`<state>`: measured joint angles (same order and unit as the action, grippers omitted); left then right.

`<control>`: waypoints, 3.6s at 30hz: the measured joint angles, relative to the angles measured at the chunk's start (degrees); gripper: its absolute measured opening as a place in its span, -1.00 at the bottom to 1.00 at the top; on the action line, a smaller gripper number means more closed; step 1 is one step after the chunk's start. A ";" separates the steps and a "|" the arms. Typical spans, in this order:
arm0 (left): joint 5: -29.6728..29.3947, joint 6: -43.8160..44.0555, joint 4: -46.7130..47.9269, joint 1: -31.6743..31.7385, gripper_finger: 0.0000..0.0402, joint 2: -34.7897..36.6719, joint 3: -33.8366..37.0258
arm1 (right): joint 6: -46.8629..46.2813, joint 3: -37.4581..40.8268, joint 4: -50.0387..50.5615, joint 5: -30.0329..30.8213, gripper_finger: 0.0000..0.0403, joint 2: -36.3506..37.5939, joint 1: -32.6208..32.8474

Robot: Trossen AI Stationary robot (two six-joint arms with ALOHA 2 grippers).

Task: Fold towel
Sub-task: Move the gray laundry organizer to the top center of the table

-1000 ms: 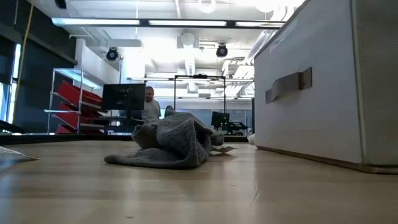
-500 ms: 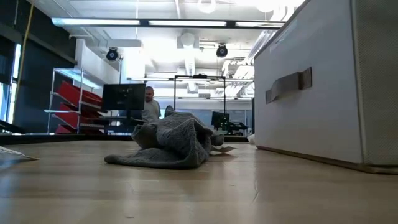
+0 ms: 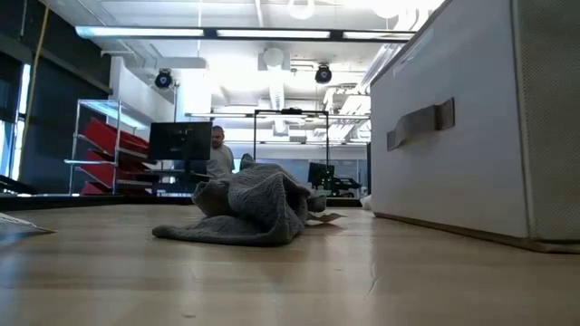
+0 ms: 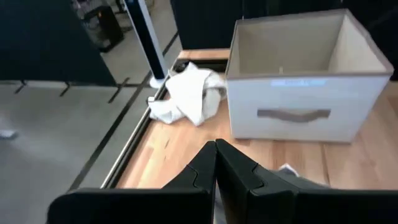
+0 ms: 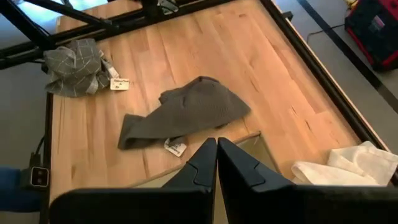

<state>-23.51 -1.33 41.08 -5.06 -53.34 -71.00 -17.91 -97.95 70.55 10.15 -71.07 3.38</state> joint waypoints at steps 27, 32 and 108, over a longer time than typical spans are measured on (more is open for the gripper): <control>-9.96 11.23 -5.03 0.70 -0.87 0.27 -0.02 | -18.27 0.00 2.94 0.31 -1.00 0.63 -1.65; -9.53 11.22 -3.83 0.70 -0.68 0.41 -0.02 | -20.05 0.00 5.84 0.35 -1.00 0.65 -2.71; 6.31 23.24 26.67 -0.04 -0.50 -3.21 1.55 | 42.12 -30.42 -6.49 1.52 -1.00 -35.51 -36.04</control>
<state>-17.19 21.91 67.75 -5.10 -56.55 -69.45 24.20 -128.38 64.06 11.67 -106.57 -32.66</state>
